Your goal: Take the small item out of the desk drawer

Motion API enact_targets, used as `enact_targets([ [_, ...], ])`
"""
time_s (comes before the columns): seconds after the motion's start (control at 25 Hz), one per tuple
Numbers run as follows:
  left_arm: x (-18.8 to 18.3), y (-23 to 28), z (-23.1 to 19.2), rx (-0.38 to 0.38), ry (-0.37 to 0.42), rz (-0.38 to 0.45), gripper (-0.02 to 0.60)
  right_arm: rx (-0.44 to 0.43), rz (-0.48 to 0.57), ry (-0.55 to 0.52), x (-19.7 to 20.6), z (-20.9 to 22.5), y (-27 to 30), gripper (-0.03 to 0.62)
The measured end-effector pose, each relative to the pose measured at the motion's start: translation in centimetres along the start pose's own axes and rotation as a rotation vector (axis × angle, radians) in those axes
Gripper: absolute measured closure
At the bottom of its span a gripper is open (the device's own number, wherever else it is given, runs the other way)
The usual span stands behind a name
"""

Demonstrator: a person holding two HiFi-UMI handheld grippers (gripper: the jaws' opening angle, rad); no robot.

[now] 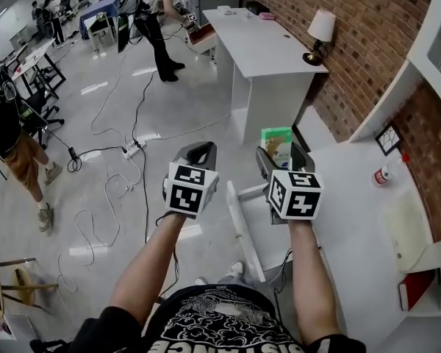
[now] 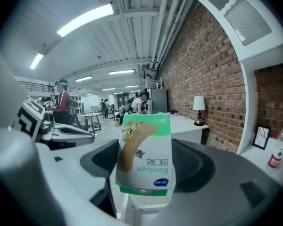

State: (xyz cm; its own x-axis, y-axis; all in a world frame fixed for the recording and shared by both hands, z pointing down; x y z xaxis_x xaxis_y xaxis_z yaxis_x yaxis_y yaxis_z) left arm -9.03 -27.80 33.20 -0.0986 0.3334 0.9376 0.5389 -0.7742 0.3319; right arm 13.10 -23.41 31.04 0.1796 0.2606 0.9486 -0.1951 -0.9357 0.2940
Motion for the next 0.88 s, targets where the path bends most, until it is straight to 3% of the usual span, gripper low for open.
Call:
enact_targets([
  [0.88,-0.5,-0.5,-0.5,-0.007,-0.018,0.036,0.577,0.049,0.082,-0.066,-1.3,0.3,-1.3,0.246],
])
Point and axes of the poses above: the fingertips, and each gripper's own axes: y forward along the fingers, z to its right, x out of its underside, the point moved 10 cm from there along -y, backward along the fingers, and after that the axes turned 10 degrees about -y, right-handed, at the moved point
